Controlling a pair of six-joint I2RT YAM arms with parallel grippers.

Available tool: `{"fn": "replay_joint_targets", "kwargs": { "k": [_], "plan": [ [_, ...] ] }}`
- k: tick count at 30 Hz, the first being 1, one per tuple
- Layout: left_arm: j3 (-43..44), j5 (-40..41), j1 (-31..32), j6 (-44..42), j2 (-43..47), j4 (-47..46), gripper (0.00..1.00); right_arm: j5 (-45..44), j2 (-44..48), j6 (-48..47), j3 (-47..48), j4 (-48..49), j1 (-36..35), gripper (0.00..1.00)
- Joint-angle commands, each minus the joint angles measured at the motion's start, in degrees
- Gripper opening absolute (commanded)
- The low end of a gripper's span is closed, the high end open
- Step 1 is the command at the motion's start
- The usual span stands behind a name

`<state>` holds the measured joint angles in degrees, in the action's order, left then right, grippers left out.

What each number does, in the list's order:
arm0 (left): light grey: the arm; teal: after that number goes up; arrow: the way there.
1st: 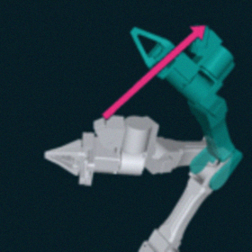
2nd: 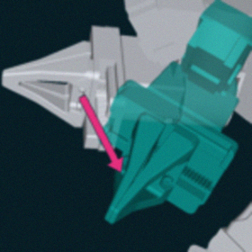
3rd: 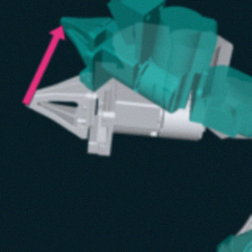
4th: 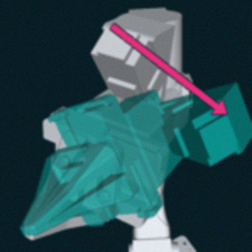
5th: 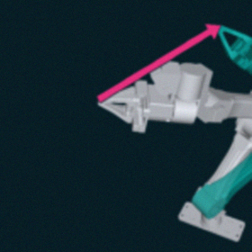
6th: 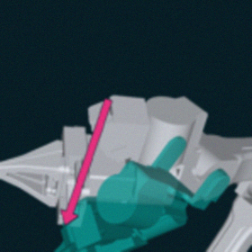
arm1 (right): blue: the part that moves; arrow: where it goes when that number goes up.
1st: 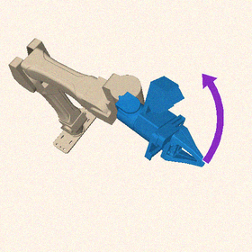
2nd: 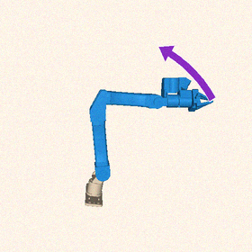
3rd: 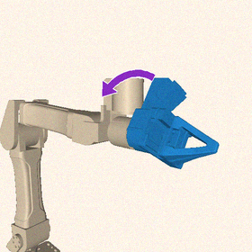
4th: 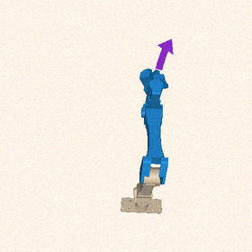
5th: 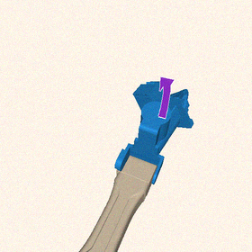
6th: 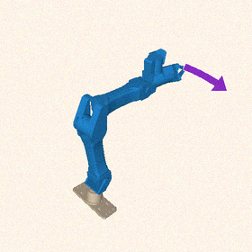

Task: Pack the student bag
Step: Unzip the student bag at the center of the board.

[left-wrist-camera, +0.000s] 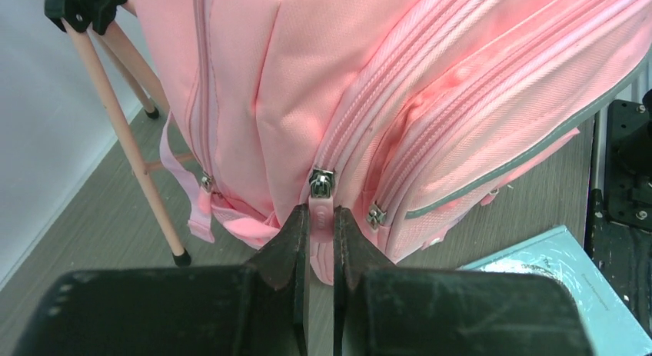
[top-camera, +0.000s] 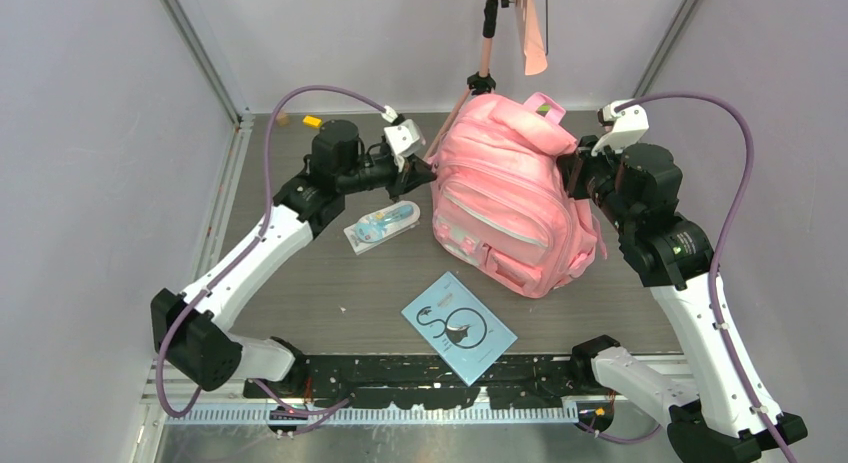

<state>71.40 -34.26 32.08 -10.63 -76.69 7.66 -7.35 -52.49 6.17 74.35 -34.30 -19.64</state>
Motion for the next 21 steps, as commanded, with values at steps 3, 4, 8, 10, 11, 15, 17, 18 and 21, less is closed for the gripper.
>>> {"fn": "replay_joint_targets", "kwargs": {
  "k": [3, 4, 8, 10, 11, 15, 17, 18, 21],
  "plan": [
    [9.39, -5.51, 1.85, -5.82, 2.43, 7.28, 0.00, 1.41, 0.65, 1.74, 1.92, 11.03, -0.05, 0.00],
    [11.14, -5.84, 1.92, -6.44, 1.97, 9.00, 0.00, 1.39, 0.60, 1.67, 1.97, 11.02, -0.05, 0.01],
    [16.61, -7.00, 2.49, -8.54, -1.27, 16.59, 0.00, 1.66, 0.24, 1.50, 2.01, 11.18, -0.05, 0.00],
    [19.09, -7.20, 3.26, -9.46, -2.74, 19.51, 0.00, 1.81, 0.01, 1.48, 2.03, 11.25, -0.04, 0.00],
    [20.18, -7.30, 3.74, -9.91, -3.35, 20.65, 0.00, 1.90, -0.16, 1.47, 1.99, 11.35, -0.05, 0.00],
    [24.03, -7.29, 5.85, -11.42, -5.23, 24.36, 0.00, 2.20, -0.46, 1.56, 1.97, 11.65, -0.04, 0.00],
    [25.72, -6.88, 7.10, -12.17, -6.12, 26.14, 0.00, 2.38, -0.62, 1.64, 1.96, 11.76, -0.05, 0.00],
    [26.65, -6.62, 8.06, -12.48, -6.70, 27.01, 0.00, 2.44, -0.60, 1.64, 1.84, 11.88, -0.05, 0.00],
    [27.75, -5.75, 10.27, -12.82, -7.46, 27.88, 0.00, 2.57, -0.64, 1.77, 1.60, 12.11, -0.05, 0.00]
  ]
}}
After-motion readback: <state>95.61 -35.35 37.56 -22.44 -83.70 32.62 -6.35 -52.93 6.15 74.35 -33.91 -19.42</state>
